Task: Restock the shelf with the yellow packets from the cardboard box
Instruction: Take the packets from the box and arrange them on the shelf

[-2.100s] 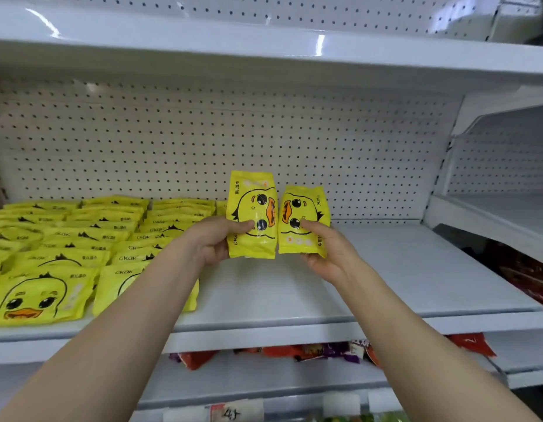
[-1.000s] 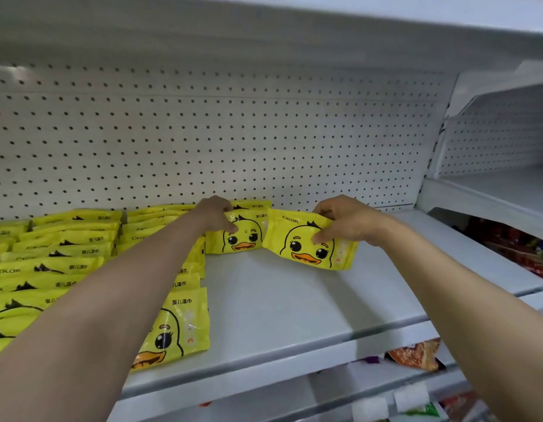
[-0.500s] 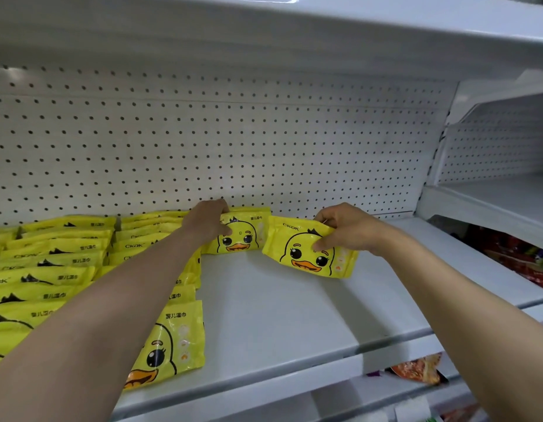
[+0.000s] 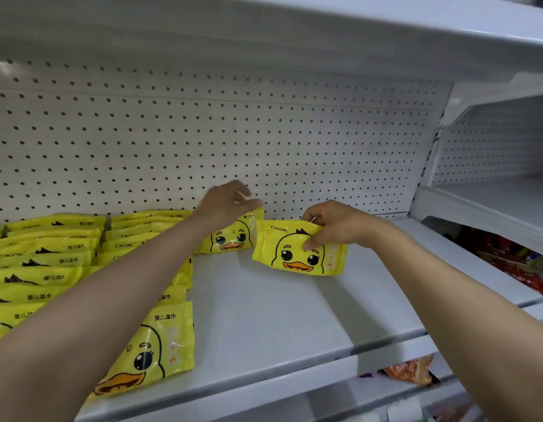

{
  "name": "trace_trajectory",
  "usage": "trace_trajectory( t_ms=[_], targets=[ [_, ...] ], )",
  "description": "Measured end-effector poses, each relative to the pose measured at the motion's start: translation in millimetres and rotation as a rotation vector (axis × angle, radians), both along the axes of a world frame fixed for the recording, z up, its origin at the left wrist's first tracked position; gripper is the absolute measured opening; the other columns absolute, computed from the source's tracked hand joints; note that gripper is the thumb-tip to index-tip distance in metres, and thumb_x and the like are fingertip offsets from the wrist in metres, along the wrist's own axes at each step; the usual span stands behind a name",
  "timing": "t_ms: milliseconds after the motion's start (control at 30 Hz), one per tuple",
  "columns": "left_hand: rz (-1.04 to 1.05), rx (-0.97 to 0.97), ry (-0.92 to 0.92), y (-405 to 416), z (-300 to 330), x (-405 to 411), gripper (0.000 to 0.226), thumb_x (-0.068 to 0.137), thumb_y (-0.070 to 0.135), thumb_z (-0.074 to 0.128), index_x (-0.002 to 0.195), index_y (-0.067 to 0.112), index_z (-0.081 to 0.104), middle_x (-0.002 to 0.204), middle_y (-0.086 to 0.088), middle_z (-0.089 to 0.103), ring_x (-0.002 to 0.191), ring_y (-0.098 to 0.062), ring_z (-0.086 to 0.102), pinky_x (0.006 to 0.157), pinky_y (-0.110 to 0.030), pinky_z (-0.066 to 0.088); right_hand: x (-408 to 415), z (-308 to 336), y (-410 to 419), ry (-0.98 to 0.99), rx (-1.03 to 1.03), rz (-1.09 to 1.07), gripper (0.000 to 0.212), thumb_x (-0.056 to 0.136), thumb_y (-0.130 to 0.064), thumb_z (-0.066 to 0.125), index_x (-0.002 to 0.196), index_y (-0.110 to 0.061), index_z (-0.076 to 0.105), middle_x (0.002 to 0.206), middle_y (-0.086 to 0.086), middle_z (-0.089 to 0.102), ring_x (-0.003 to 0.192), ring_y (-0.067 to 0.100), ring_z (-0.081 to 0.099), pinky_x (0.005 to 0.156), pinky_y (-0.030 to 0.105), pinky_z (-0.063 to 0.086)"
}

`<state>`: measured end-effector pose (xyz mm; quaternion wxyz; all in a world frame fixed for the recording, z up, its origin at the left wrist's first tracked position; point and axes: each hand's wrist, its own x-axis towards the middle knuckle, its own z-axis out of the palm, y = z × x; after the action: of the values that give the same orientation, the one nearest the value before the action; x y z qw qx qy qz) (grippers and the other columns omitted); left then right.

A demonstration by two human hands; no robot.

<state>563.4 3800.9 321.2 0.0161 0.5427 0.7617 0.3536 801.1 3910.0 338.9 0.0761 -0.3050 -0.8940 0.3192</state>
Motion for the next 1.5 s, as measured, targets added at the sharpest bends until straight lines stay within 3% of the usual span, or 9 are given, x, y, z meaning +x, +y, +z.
trace_trajectory(
  t_ms=[33,133,300,433,567,733,1100,1300,1500],
  targets=[
    [-0.113,-0.044,-0.080,-3.5,8.7,12.4,0.037,0.082,0.057,0.067,0.107,0.029,0.065,0.103,0.015,0.067,0.101,-0.005,0.059,0.082,-0.026,0.045,-4.1,0.2,0.4,-0.016,0.010,0.011,0.035,0.073,-0.014,0.086,0.100,-0.023,0.065,0.102,-0.002,0.074,0.089,0.017,0.071,0.079,0.032,0.057],
    [-0.289,-0.247,0.007,-10.7,20.9,36.0,0.041,0.076,0.054,0.076,0.110,0.035,0.064,0.102,0.019,0.067,0.097,0.003,0.058,0.076,-0.016,0.042,-20.7,1.6,-1.1,-0.056,0.047,0.050,0.040,0.071,-0.017,0.087,0.103,-0.023,0.064,0.104,-0.001,0.072,0.094,0.019,0.069,0.083,0.036,0.057],
    [-0.209,-0.285,0.169,-10.6,14.5,23.7,0.032,0.070,0.037,0.085,0.084,0.031,0.057,0.078,0.014,0.053,0.077,-0.009,0.051,0.059,-0.023,0.036,-54.4,3.7,-7.3,-0.041,0.038,0.128,0.041,0.072,-0.019,0.087,0.106,-0.019,0.063,0.105,-0.001,0.072,0.093,0.019,0.068,0.079,0.032,0.054],
    [-0.115,-0.297,0.160,-14.2,8.4,1.3,0.036,0.068,0.034,0.086,0.070,0.030,0.051,0.070,0.013,0.045,0.069,-0.010,0.044,0.055,-0.026,0.029,-86.3,-6.2,-7.0,-0.073,0.257,0.079,0.046,0.070,-0.034,0.088,0.106,-0.022,0.064,0.106,-0.003,0.065,0.096,0.015,0.059,0.078,0.028,0.048],
    [-0.034,-0.351,0.190,-13.4,-4.0,-20.6,0.035,0.067,0.035,0.087,0.084,0.021,0.059,0.075,0.011,0.048,0.081,-0.015,0.047,0.059,-0.025,0.032,-107.2,-23.3,-1.4,-0.030,0.303,0.030,0.042,0.067,-0.037,0.088,0.099,-0.023,0.064,0.101,-0.001,0.065,0.096,0.017,0.060,0.079,0.030,0.050],
    [0.063,-0.362,0.192,-9.2,-15.4,-38.1,0.052,0.068,0.038,0.086,0.108,0.016,0.063,0.107,0.000,0.057,0.099,-0.018,0.052,0.080,-0.030,0.043,-122.4,-36.6,-1.2,0.010,0.345,0.016,0.045,0.071,-0.033,0.086,0.108,-0.016,0.065,0.107,0.003,0.064,0.100,0.021,0.060,0.084,0.034,0.051],
    [0.203,-0.289,0.231,-2.1,-28.0,-47.6,0.051,0.069,0.041,0.083,0.109,0.022,0.056,0.108,-0.002,0.058,0.099,-0.023,0.053,0.072,-0.030,0.038,-141.1,-48.1,5.7,-0.011,0.521,-0.012,0.048,0.077,-0.031,0.080,0.119,-0.016,0.060,0.115,0.006,0.062,0.107,0.026,0.058,0.085,0.039,0.051],
    [0.297,-0.344,0.477,1.7,-25.3,-44.8,0.061,0.068,0.051,0.079,0.113,0.017,0.054,0.116,-0.004,0.054,0.114,-0.024,0.046,0.093,-0.037,0.042,-144.7,-51.8,6.4,-0.030,0.570,-0.035,0.052,0.081,-0.037,0.077,0.124,-0.016,0.057,0.116,0.008,0.055,0.106,0.027,0.056,0.081,0.035,0.046],
    [0.360,-0.379,0.531,-0.7,-28.4,-34.2,0.065,0.073,0.051,0.076,0.122,0.017,0.051,0.124,-0.005,0.052,0.120,-0.025,0.045,0.096,-0.037,0.040,-140.2,-57.7,-1.7,-0.023,0.633,-0.063,0.052,0.085,-0.036,0.072,0.128,-0.013,0.052,0.118,0.009,0.054,0.108,0.030,0.057,0.076,0.034,0.044]
  ],
)
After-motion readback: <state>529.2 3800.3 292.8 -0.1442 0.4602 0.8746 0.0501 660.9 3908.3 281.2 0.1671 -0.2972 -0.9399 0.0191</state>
